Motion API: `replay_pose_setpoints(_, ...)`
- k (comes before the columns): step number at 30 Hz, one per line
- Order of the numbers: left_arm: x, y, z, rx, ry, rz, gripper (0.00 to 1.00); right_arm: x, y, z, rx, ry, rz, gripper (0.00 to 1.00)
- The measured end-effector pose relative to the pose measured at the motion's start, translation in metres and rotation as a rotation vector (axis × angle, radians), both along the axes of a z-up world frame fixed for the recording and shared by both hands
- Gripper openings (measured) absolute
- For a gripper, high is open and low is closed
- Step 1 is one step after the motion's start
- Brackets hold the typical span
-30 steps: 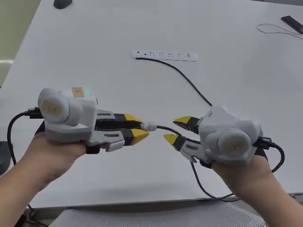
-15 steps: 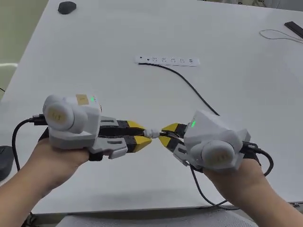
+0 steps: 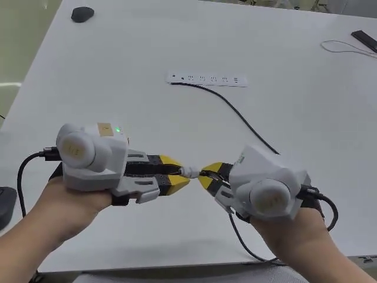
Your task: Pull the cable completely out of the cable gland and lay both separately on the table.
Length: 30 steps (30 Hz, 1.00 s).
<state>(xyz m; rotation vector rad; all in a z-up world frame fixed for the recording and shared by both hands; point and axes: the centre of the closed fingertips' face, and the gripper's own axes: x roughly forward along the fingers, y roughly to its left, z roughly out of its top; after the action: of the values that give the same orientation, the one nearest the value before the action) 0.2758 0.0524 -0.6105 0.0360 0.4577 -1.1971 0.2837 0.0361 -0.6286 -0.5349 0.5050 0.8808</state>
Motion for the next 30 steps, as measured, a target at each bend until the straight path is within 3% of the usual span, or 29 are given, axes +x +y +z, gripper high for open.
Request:
replay_pose_setpoints(10,-0.001,-0.003,0.003,-0.007,-0.015,0.010,0.15,0.002,-0.012,-0.004,0.052,0.046,-0.070,0.00)
replay_pose_setpoints(17,-0.001,-0.006,0.007,-0.014,-0.023,0.016,0.15,0.006,-0.032,-0.018,0.143,0.137,-0.186,0.00)
replay_pose_setpoints(30,-0.002,-0.009,0.012,-0.022,-0.034,0.018,0.15,0.010,-0.073,-0.050,0.256,0.287,-0.365,0.00)
